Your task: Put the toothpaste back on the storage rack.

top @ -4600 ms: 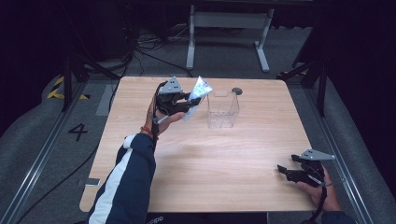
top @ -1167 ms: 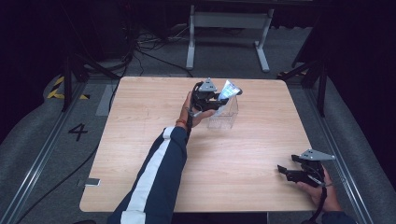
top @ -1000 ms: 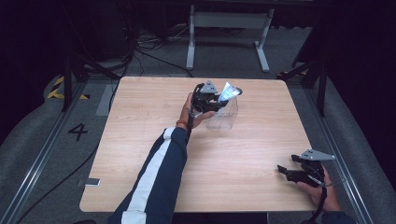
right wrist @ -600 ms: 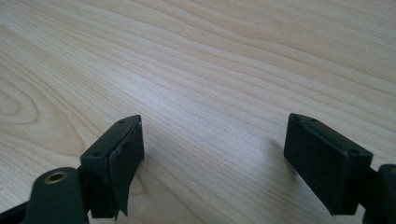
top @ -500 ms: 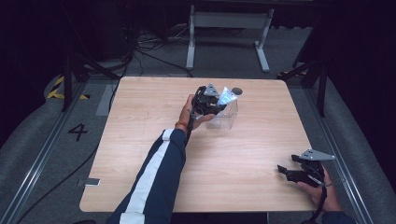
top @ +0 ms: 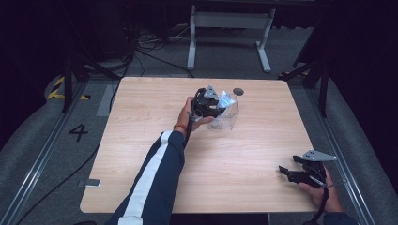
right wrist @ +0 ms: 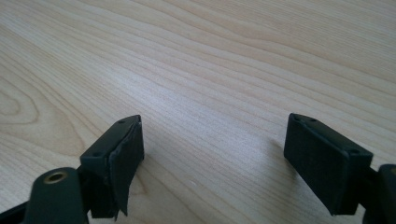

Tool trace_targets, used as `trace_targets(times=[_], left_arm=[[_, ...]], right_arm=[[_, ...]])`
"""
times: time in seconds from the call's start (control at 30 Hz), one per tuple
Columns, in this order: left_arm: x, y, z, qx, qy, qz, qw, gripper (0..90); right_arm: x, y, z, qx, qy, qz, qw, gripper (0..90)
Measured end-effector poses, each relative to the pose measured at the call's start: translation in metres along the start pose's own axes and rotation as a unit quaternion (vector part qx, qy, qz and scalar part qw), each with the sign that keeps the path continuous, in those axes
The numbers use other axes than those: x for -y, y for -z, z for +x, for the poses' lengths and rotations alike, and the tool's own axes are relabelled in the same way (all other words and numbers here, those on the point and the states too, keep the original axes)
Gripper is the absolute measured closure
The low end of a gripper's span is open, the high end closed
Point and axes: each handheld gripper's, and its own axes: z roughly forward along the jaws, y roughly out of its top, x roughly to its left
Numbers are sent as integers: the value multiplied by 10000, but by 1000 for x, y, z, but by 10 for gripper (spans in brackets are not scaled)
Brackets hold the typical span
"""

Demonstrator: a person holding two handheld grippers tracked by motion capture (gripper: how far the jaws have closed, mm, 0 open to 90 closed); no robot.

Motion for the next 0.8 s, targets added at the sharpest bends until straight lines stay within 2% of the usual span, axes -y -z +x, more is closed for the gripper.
trace_targets(times=[0.1,0.17,0.2,0.37,0.43,0.53,0.57,0.67,0.73,0.8], left_arm=[[-1,4,0,-18,106,-185,9998,554],[-2,6,1,35,54,-168,9998,543],[-3,7,0,-27,21,-137,9999,542],[-4,15,0,51,66,-267,9996,533],[-6,18,-1,-31,-28,-235,9997,532],[-7,25,-2,-38,-23,-266,9996,529],[-8,29,-1,-41,-80,-239,9997,528],[-7,34,-1,-63,-10,-274,9996,521],[-7,39,-1,-94,-110,-238,9996,517],[-6,45,-2,-95,-104,-245,9996,507]], right_arm=[[0,0,0,0,0,0,10000,203],[0,0,0,-1,-1,-1,10000,203],[0,0,0,1,0,-1,10000,203],[0,0,0,0,1,-1,10000,203],[0,0,0,1,1,0,10000,203],[0,0,0,1,1,0,10000,203],[0,0,0,1,2,-1,10000,203],[0,0,0,1,2,-1,10000,203],[0,0,0,1,0,0,10000,204],[0,0,0,1,1,1,10000,203]])
